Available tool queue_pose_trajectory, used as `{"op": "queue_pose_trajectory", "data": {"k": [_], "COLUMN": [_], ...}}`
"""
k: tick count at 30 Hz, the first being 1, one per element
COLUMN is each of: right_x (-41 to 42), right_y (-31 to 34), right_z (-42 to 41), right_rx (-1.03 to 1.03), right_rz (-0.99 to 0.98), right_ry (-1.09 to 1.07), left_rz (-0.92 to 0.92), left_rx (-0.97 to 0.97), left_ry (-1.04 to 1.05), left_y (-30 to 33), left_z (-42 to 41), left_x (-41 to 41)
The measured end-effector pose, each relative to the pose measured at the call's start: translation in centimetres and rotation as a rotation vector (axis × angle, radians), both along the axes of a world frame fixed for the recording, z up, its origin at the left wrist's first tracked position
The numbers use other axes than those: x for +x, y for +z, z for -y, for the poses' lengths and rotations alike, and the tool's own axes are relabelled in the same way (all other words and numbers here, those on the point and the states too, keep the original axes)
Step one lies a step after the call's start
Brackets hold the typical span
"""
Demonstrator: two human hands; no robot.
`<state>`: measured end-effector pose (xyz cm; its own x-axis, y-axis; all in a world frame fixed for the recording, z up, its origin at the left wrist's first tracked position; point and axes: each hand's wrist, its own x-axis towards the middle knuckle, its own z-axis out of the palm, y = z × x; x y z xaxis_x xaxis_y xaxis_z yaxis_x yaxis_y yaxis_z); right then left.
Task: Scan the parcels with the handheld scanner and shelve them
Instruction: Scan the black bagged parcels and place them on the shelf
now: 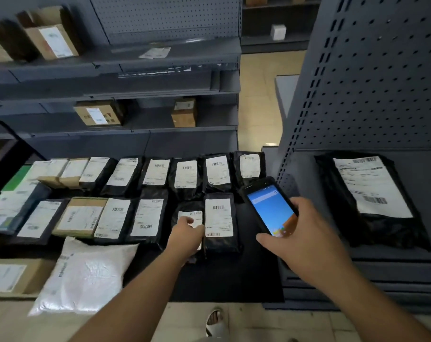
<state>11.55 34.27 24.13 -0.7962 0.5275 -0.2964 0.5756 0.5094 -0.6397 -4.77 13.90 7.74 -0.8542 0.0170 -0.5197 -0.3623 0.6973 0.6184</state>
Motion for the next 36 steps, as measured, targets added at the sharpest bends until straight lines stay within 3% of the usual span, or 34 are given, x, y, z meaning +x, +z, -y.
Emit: {"op": "queue_pose_trajectory", "data": {"k": [9, 19, 28, 36], "right_x": [-2.1, -3.0, -2.1, -1.3], "right_y": [-6.1, -11.4, -13.1, -14.0], "right_z": [4.5, 4.1, 2.3, 2.1], "right_rx": [-0.037, -0.048, -0.1, -0.165], "right_rz": [0.163, 0.378, 0.408, 0.413], "right_ry": [-0.094, -0.109, -0.163, -0.225], "left_rz": [0.106, 0.194, 0.271, 0.261], "left_rx": [-0.081, -0.184, -0.349, -0.378], "left_ry": [-0.15, -0.282, -0.217, -0.116], "left_y": [-4.7, -9.2, -12.4, -13.8], "left_z": [0.8, -3.3, -8.3, -10.8], "left_x": [-3.5, -4.8, -6.1, -6.5]}}
